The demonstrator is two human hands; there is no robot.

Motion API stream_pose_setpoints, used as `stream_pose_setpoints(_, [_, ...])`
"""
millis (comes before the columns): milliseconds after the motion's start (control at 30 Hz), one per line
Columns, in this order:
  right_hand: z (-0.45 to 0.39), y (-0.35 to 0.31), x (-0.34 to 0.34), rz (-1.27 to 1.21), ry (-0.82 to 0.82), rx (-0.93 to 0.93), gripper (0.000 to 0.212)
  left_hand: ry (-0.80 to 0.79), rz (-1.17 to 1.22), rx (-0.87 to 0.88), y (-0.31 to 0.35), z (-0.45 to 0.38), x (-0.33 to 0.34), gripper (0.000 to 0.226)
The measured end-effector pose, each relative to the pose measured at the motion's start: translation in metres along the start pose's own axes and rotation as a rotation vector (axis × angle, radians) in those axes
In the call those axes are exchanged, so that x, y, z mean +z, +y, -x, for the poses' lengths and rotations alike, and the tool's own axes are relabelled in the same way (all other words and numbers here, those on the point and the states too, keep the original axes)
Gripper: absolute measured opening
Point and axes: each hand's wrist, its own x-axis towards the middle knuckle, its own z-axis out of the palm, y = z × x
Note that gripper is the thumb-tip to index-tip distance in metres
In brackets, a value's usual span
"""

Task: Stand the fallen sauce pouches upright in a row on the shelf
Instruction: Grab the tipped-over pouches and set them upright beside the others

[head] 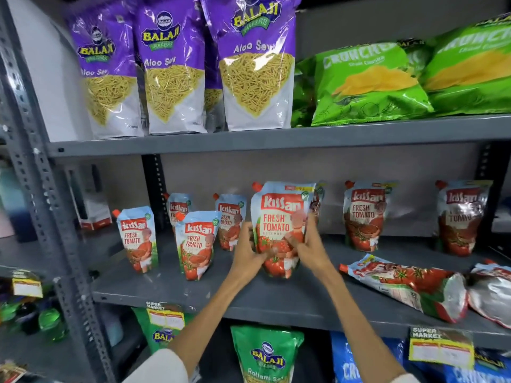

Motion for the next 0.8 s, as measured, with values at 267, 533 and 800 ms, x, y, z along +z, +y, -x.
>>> stream_pose_setpoints(267, [0.011,0.039,0.003,-0.009,-0.070,0.038,0.050,-0.020,-0.040,-0.044,-0.045,0.012,-0.006,0.072])
stream_pose_setpoints(533, [0.016,0.012,-0.061,0.404,-0.129,0.132,0.027,0.472,0.209,-0.079,-0.007,0.070,0.047,0.062])
stream_pose_setpoints(800, [-0.004,-0.032,-0.218,0.799,-0.054,0.464,0.013,0.073,0.713,-0.653,0.056,0.079,0.164,0.033])
